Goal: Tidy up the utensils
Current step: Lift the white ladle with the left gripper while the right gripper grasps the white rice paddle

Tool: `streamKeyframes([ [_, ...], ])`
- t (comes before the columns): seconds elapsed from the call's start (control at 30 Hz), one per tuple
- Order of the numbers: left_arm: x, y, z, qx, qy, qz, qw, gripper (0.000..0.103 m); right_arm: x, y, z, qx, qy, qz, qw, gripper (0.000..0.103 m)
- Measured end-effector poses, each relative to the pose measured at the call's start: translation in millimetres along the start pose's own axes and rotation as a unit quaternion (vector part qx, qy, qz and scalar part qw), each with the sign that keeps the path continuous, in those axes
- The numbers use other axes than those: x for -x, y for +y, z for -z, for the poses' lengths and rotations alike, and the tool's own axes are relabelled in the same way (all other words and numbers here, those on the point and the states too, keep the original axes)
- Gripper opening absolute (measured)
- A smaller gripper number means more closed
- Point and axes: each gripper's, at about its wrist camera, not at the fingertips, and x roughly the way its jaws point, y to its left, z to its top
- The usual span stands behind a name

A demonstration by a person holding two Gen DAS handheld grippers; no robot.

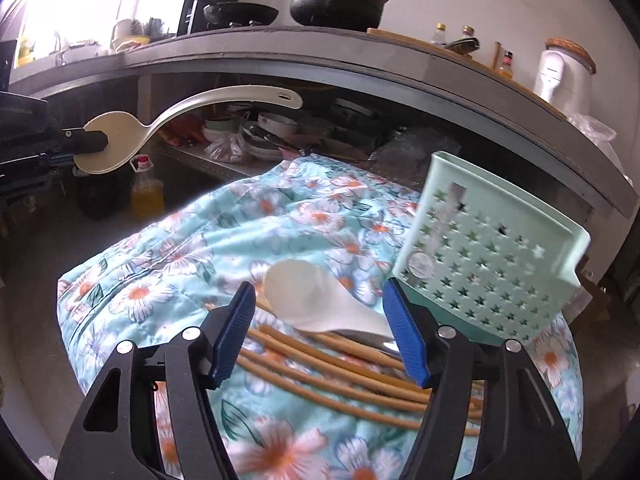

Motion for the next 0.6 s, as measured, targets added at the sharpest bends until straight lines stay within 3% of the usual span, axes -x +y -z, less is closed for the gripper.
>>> streamKeyframes([
  [0.27,-7.9,21.6,0.0,0.013,0.012,0.001,0.9998,0.003,-60.2,36.4,-4.6,0.055,0.070,0.034,0.995,0.043],
  [0.43,-11.3,29.3,0.2,0.018,0.016,-0.001,0.9997,0.003,-78.7,40.5,2.0,0.067,0.105,0.043,0.991,0.019],
  [0.6,-12.0,30.6,0.0,0.016,0.014,-0.006,0.9998,0.003,-82.1,36.8,2.5,0.068,0.103,0.052,0.991,0.009],
])
